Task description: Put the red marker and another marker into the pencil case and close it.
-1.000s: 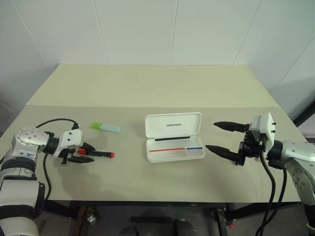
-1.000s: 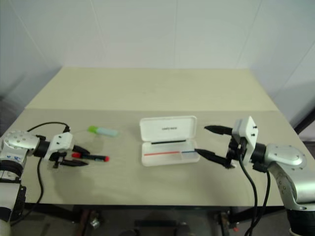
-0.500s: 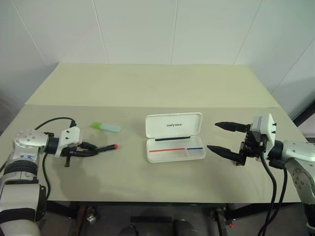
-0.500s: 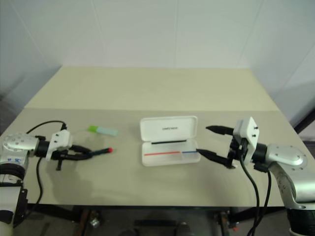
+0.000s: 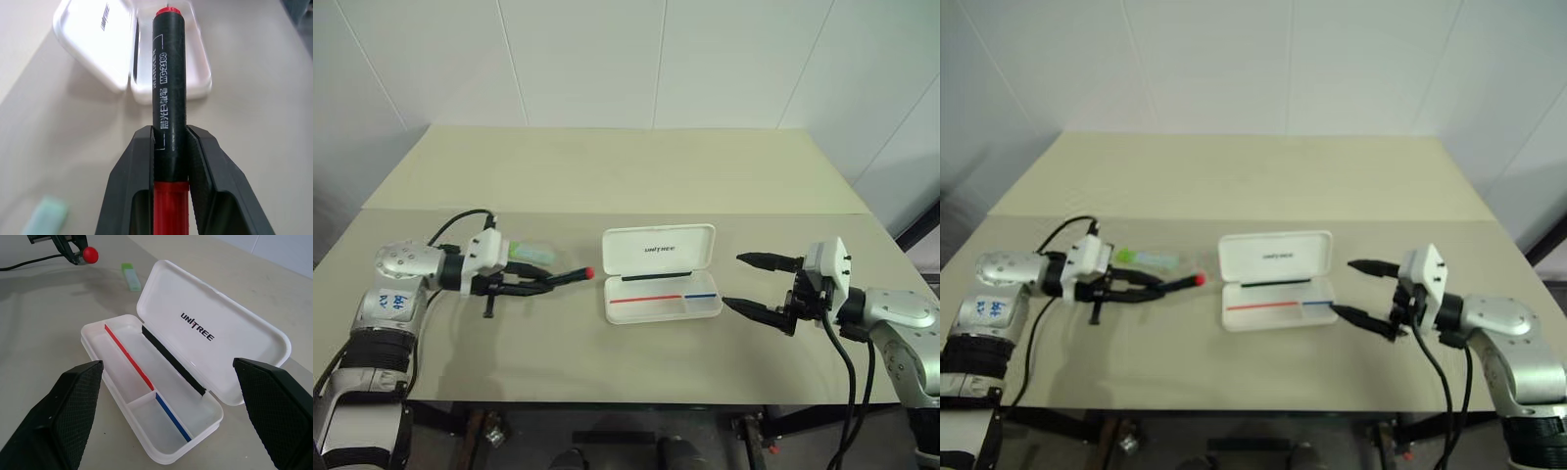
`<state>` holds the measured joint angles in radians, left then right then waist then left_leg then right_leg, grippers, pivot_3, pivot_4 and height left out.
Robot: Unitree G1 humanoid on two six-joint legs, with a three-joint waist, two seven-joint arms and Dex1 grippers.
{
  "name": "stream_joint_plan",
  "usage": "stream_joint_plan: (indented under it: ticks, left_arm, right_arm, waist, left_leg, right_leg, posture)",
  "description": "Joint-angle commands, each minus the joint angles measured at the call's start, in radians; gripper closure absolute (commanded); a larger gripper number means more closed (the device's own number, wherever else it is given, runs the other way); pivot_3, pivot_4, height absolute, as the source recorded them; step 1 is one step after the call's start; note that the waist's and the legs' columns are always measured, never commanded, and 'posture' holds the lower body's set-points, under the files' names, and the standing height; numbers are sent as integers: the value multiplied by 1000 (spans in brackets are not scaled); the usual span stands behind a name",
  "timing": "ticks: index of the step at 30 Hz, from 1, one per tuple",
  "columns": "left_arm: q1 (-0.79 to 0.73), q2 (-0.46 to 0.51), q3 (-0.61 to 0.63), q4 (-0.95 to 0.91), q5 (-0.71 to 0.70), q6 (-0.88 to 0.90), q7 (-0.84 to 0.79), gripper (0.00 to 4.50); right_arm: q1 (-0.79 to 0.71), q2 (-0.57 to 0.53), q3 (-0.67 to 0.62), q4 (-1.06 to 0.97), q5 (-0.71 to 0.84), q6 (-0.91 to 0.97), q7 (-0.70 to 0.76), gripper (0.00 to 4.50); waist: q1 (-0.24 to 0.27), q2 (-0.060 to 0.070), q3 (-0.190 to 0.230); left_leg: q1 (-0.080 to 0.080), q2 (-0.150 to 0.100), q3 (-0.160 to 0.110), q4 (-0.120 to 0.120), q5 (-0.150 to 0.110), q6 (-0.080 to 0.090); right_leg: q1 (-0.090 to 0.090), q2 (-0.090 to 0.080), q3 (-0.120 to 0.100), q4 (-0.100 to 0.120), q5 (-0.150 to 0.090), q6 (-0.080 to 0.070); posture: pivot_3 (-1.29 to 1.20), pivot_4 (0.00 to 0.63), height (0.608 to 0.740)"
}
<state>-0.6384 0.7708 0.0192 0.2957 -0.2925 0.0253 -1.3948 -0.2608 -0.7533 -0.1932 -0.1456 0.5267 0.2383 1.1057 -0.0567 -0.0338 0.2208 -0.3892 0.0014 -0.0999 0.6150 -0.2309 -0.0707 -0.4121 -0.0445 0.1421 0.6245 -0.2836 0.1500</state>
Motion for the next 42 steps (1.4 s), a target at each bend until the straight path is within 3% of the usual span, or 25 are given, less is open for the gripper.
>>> stream_joint_plan:
  ticks: [1,15,21,42]
  left_arm:
    - [15,-25,7,-117,-51,111,62,3906]
    - [1,-202,-179,-191,86,179,246,3906]
    - [-62,-279,-215,-137,122,170,300,3906]
    - [-205,-419,-280,108,239,37,343,3906]
  right_arm:
    - [1,9,-5,-13,3,-26,4,0]
    - [88,17,-33,-80,7,-25,-38,0]
    - [126,22,-44,-125,15,-17,-74,0]
    - [187,17,-74,-234,39,9,-171,0]
  waist:
    - [-2,0,0]
    - [3,0,0]
    - [1,0,0]
    - [3,0,0]
  left_leg:
    - [0,0,0,0,0,0]
    - [0,-1,0,0,0,0]
    - [0,-1,0,0,0,0]
    - [0,-1,0,0,0,0]
  right_leg:
    - [0,0,0,0,0,0]
    - [1,0,0,-3,0,0]
    - [1,0,0,-3,0,1]
    - [2,0,1,-4,0,2]
  posture:
    - [0,150,740]
    - [0,150,740]
    - [0,150,740]
    - [0,150,740]
